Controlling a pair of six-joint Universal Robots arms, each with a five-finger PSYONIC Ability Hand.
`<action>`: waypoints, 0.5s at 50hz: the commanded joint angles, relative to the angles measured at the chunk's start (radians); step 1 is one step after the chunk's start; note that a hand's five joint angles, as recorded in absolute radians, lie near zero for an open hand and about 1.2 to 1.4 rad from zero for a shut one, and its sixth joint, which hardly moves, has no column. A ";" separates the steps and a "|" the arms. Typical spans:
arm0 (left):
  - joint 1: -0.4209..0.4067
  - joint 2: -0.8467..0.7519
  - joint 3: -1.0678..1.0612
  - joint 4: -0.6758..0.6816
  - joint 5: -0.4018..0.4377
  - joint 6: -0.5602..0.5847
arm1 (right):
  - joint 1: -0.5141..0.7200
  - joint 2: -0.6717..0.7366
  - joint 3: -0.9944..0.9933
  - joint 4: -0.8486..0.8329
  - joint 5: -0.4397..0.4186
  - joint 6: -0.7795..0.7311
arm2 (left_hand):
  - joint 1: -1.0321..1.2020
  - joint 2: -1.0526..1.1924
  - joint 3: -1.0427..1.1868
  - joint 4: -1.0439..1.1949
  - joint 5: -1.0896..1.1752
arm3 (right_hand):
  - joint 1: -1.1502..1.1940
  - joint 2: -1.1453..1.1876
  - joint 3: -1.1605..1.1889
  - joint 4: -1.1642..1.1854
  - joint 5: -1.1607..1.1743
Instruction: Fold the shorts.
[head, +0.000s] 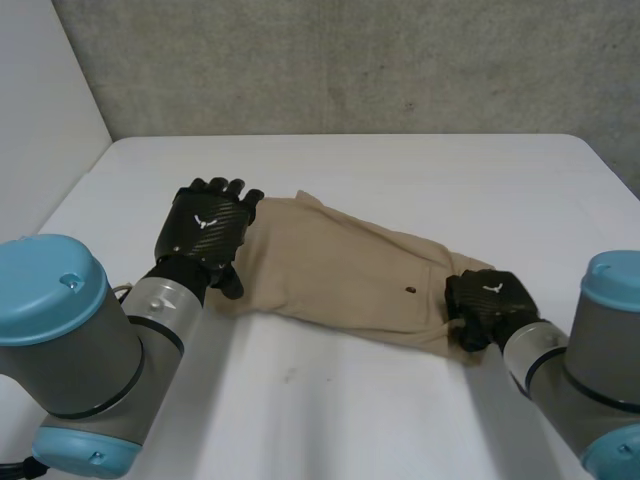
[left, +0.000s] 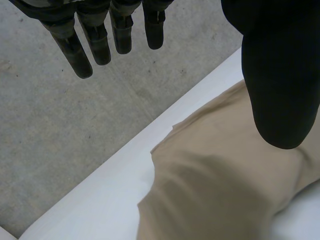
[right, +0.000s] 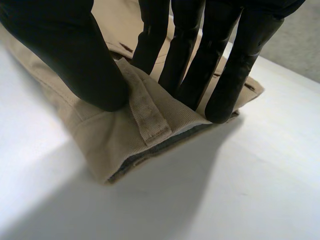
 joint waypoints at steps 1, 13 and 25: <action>0.005 0.012 -0.003 -0.006 -0.002 0.001 | -0.147 -0.116 0.043 0.022 -0.004 -0.218 | -0.024 -0.025 -0.032 -0.025 -0.043 | 0.454 0.242 0.237 0.211 0.283; 0.012 0.046 -0.009 -0.030 -0.002 0.000 | -0.265 -0.185 -0.032 0.058 -0.012 -0.706 | -0.024 -0.025 -0.032 -0.025 -0.043 | 0.454 0.242 0.237 0.211 0.283; 0.034 0.090 -0.011 -0.032 -0.007 -0.002 | 0.167 -0.023 -0.253 0.035 -0.235 -0.823 | -0.024 -0.025 -0.032 -0.025 -0.043 | 0.454 0.242 0.237 0.211 0.283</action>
